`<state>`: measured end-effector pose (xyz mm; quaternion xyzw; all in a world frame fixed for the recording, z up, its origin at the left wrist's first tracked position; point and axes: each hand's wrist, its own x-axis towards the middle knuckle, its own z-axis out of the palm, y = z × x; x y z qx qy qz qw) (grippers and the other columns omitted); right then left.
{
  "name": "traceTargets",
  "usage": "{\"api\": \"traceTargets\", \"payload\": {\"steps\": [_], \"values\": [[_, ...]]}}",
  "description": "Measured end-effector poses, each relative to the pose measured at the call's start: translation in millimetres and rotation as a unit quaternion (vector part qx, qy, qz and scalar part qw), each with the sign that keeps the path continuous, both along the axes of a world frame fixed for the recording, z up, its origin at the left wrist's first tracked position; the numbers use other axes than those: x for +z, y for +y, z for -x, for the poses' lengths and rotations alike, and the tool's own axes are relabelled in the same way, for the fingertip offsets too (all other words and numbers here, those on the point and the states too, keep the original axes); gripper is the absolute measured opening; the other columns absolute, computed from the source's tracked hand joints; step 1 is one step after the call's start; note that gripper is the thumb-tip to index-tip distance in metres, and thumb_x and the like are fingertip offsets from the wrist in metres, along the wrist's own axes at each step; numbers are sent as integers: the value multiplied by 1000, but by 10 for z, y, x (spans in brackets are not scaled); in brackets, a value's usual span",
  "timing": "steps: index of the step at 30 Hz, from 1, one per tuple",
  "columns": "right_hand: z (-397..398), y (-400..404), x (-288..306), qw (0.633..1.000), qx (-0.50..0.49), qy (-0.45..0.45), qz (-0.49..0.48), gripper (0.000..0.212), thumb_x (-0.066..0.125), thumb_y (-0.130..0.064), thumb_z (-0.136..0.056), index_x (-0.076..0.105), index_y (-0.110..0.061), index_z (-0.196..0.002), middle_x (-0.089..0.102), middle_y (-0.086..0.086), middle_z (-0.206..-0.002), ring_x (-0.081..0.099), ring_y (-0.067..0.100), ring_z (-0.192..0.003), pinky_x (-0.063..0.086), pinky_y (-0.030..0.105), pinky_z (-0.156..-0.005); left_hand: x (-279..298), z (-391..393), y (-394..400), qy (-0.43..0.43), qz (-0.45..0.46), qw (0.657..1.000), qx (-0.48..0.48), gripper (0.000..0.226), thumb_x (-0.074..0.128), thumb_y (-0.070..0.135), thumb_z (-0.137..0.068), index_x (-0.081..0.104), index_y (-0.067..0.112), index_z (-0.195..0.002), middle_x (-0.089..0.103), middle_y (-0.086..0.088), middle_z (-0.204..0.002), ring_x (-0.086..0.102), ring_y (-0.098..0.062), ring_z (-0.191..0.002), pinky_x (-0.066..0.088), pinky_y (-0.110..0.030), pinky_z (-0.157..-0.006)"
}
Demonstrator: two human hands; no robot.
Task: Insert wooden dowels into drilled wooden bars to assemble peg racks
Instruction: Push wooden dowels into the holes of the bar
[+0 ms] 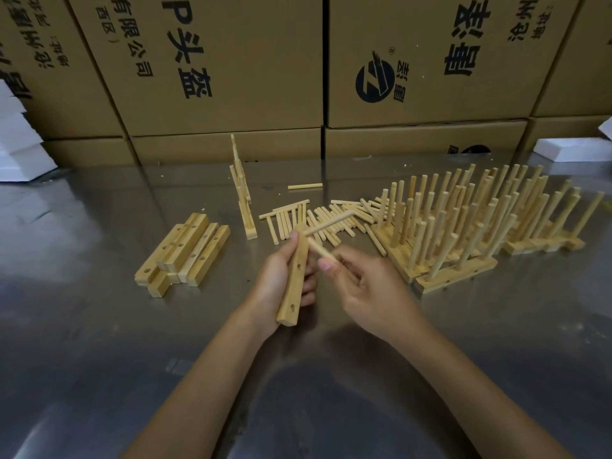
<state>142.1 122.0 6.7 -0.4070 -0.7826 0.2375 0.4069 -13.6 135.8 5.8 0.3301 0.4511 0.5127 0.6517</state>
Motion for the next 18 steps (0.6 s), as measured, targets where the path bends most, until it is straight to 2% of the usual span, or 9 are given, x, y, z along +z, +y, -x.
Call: {"api": "traceTargets", "payload": {"steps": [3, 6, 8, 11, 13, 15, 17, 18], "values": [[-18, -1, -29, 996, -12, -86, 3, 29, 56, -42, -97, 61, -25, -75, 51, -13, -54, 46, 8, -50, 31, 21, -45, 35, 45, -6, 5, -17, 1000, -11, 42, 41, 49, -102, 60, 13, -90, 46, 1, -61, 40, -10, -42, 31, -19, -35], [-27, 1, -10, 990, -46, -131, -7, 29, 55, -48, -95, 67, -26, -81, 53, -10, -53, 50, 8, -55, 24, 21, -43, 46, 21, -15, 46, -28, 998, -25, 39, 41, 49, -103, 56, 13, -95, 43, 1, -62, 37, -10, -45, 29, -20, -37], [-38, 5, 4, 986, -59, -156, -8, 27, 55, -48, -94, 69, -28, -84, 54, -16, -53, 51, 4, -57, 20, 20, -43, 55, 6, -35, 88, -39, 995, -31, 39, 39, 48, -104, 52, 12, -100, 42, 1, -62, 35, -11, -47, 29, -21, -38], [-50, -4, 5, 984, -41, -174, 14, 25, 55, -45, -95, 67, -32, -77, 53, -25, -55, 50, 3, -55, 20, 20, -42, 56, -34, -73, 146, -55, 987, -46, 37, 35, 46, -106, 47, 11, -104, 42, 2, -65, 35, -11, -50, 29, -23, -42], [-59, 6, -1, 986, -21, -158, 45, 30, 56, -41, -95, 61, -35, -67, 51, -19, -49, 47, 6, -50, 24, 20, -41, 48, -69, -88, 161, -61, 984, -50, 35, 34, 45, -106, 46, 13, -103, 41, 1, -67, 35, -10, -50, 27, -24, -44], [-68, 25, 0, 990, 2, -101, 96, 33, 58, -34, -96, 63, -32, -64, 48, -10, -46, 40, 8, -44, 23, 19, -44, 34, -100, -90, 178, -73, 980, -51, 33, 33, 45, -106, 46, 15, -100, 41, 2, -69, 35, -8, -50, 27, -24, -45], [-59, 45, 2, 990, 24, -47, 132, 30, 59, -29, -97, 70, -22, -69, 59, 5, -57, 43, 10, -51, 32, 28, -53, 16, -109, -71, 193, -84, 976, -47, 33, 33, 45, -106, 46, 16, -98, 41, 2, -70, 36, -7, -49, 28, -24, -43], [-50, 46, 2, 989, 30, -32, 142, 30, 60, -29, -97, 72, -19, -71, 65, 14, -66, 49, 21, -57, 34, 30, -57, 6, -108, -57, 202, -88, 974, -45, 33, 33, 45, -107, 47, 16, -98, 42, 2, -70, 38, -6, -48, 28, -23, -43]]}}
